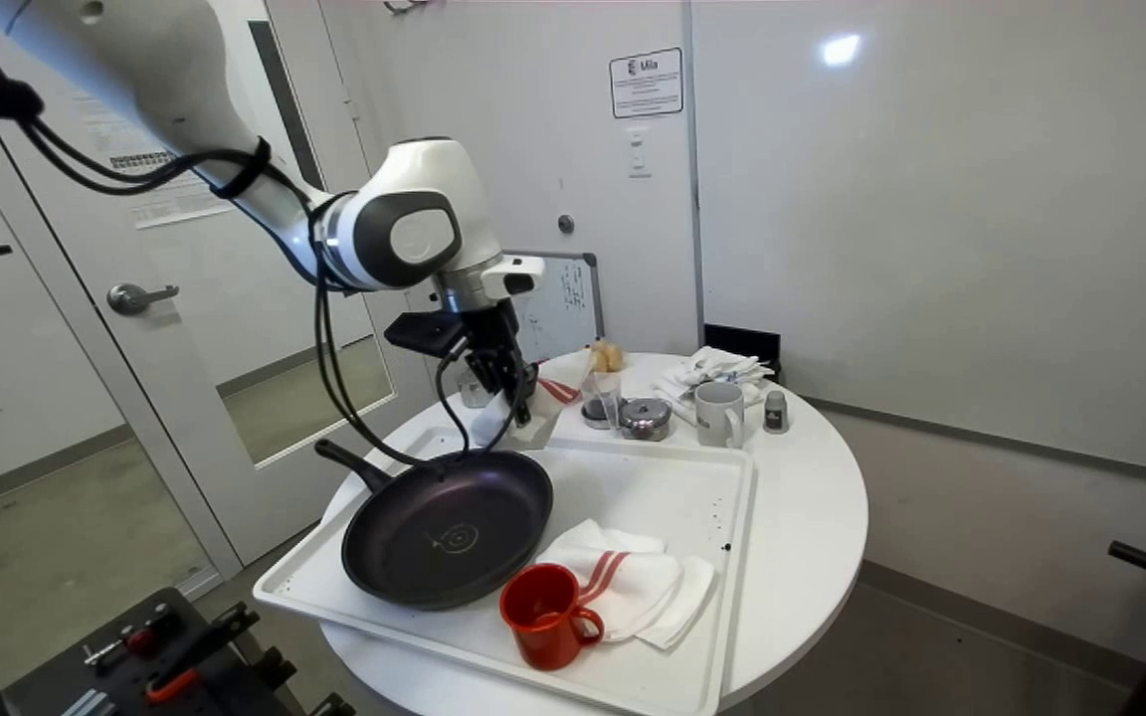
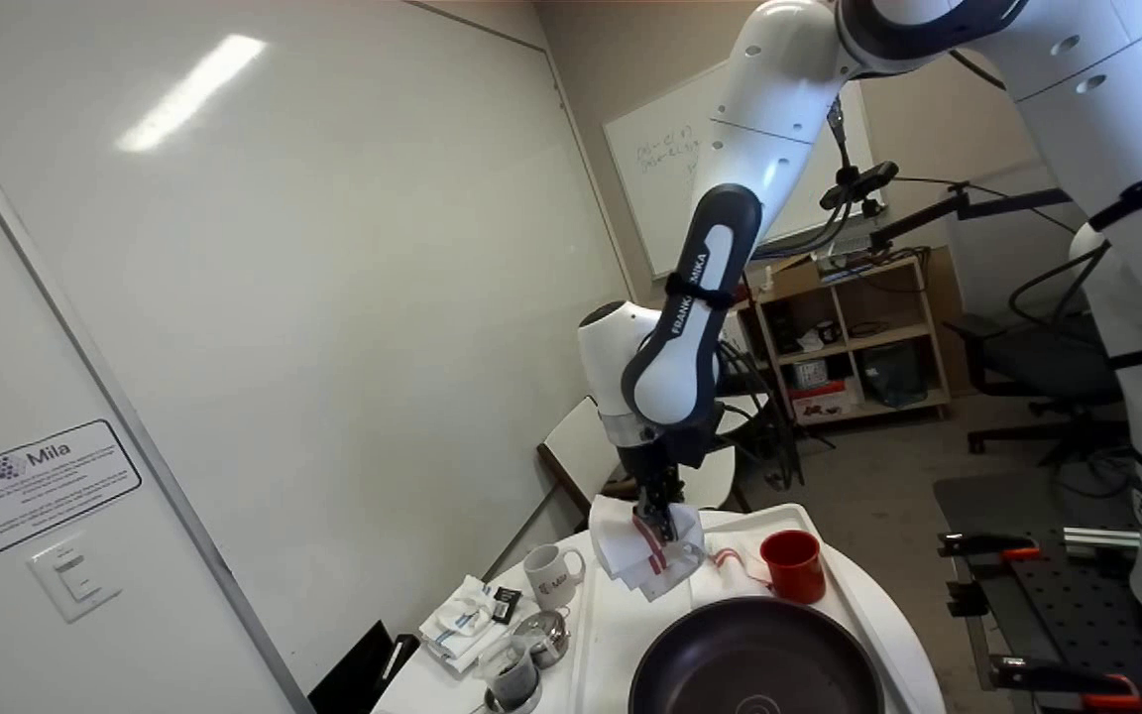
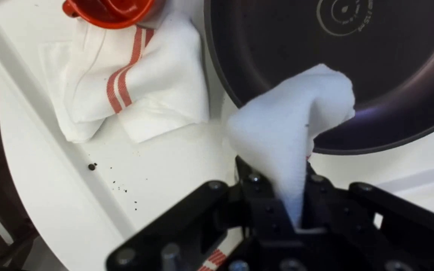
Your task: Use the white cloth to wipe the inside of the pan
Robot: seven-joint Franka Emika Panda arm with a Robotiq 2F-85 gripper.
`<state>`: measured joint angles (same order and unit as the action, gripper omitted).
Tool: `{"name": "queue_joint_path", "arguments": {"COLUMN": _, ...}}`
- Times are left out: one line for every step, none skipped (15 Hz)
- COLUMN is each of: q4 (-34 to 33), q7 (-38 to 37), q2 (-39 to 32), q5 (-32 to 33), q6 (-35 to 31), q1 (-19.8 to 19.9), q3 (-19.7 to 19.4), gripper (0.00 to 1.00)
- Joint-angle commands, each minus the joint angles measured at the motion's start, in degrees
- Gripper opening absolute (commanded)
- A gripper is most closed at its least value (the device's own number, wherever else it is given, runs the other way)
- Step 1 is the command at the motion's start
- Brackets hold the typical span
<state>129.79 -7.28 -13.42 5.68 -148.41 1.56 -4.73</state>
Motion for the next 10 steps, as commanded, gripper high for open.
{"name": "queue_joint_path", "arguments": {"q4": -10.07, "q7": 3.13, "q2": -6.56, "q5": -4.02, "q6": 5.70, "q1": 2.13, "q3": 0.42, "gripper": 0.09}}
{"name": "queue_joint_path", "arguments": {"q4": -12.49, "q7": 3.52, "q2": -8.17, "q5": -4.91, "q6": 6.92, "q1": 2.73, "q3": 0.46, "gripper": 0.09}}
{"name": "queue_joint_path", "arguments": {"q4": -14.83, "q7": 3.91, "q2": -9.74, "q5": -5.71, "q6": 8.04, "q1": 3.36, "q3": 0.51, "gripper": 0.09}}
{"name": "queue_joint_path", "arguments": {"q4": -17.07, "q7": 4.16, "q2": -11.28, "q5": -6.37, "q6": 9.04, "q1": 3.86, "q3": 0.53, "gripper": 0.09}}
{"name": "queue_joint_path", "arguments": {"q4": -19.23, "q7": 4.35, "q2": -12.81, "q5": -7.19, "q6": 10.00, "q1": 4.37, "q3": 0.64, "gripper": 0.09}}
{"name": "queue_joint_path", "arguments": {"q4": -21.57, "q7": 4.55, "q2": -14.51, "q5": -7.82, "q6": 10.96, "q1": 4.84, "q3": 0.71, "gripper": 0.09}}
{"name": "queue_joint_path", "arguments": {"q4": -23.63, "q7": 4.52, "q2": -16.01, "q5": -8.38, "q6": 11.77, "q1": 5.23, "q3": 0.75, "gripper": 0.09}}
{"name": "queue_joint_path", "arguments": {"q4": -25.91, "q7": 4.34, "q2": -17.75, "q5": -8.71, "q6": 12.58, "q1": 5.53, "q3": 0.69, "gripper": 0.09}}
{"name": "queue_joint_path", "arguments": {"q4": -27.97, "q7": 4.25, "q2": -19.31, "q5": -9.22, "q6": 13.39, "q1": 5.93, "q3": 0.77, "gripper": 0.09}}
{"name": "queue_joint_path", "arguments": {"q4": -30.17, "q7": 4.16, "q2": -21.05, "q5": -9.62, "q6": 14.15, "q1": 6.29, "q3": 0.83, "gripper": 0.09}}
